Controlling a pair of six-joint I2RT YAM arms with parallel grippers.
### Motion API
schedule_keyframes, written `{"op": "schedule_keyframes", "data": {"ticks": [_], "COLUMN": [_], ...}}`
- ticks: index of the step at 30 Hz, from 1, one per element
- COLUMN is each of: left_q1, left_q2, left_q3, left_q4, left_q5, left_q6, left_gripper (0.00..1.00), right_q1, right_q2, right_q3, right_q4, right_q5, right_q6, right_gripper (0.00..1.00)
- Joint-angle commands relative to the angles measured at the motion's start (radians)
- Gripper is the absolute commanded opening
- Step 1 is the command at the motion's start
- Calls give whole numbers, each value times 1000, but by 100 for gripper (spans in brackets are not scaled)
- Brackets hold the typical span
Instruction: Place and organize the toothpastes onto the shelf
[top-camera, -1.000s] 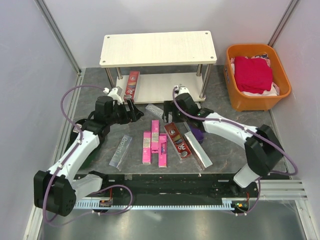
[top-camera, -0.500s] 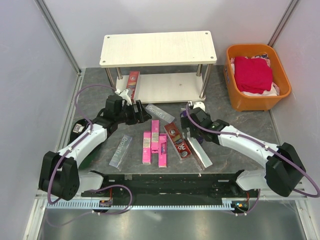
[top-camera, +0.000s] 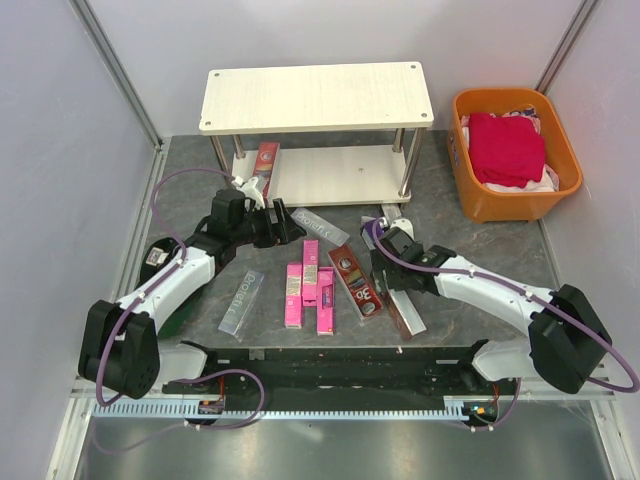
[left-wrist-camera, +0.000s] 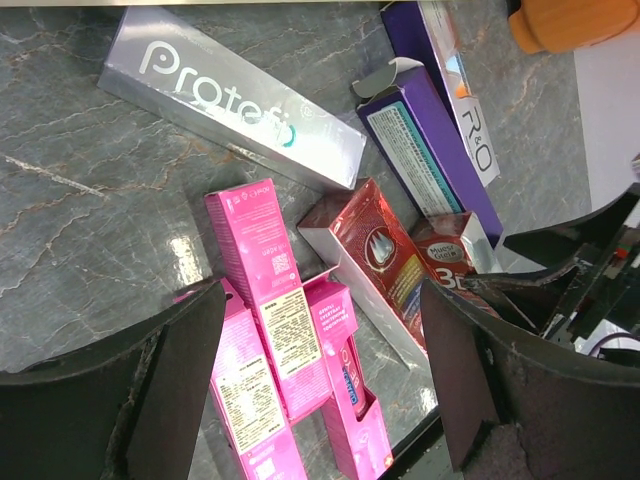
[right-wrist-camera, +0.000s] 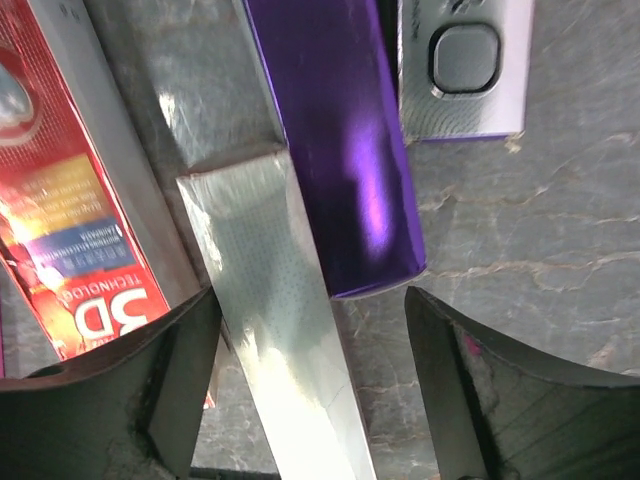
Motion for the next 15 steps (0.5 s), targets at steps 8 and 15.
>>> {"op": "schedule_keyframes", "data": {"ticks": [8, 15], "left_q1": [-3, -3], "left_q2": [-13, -19], "left_q3": [27, 25], "left_q4": [38, 38], "left_q5": [22, 24], "left_q6": [-28, -25], "left_gripper": [85, 85], "right_q1": [8, 6], "right_q2": [7, 1], "right_q3": [-86, -32], "right_q4": [-17, -2], "right_q5": [-131, -163], "right_q6": [55, 43], "right_gripper": [56, 40]}}
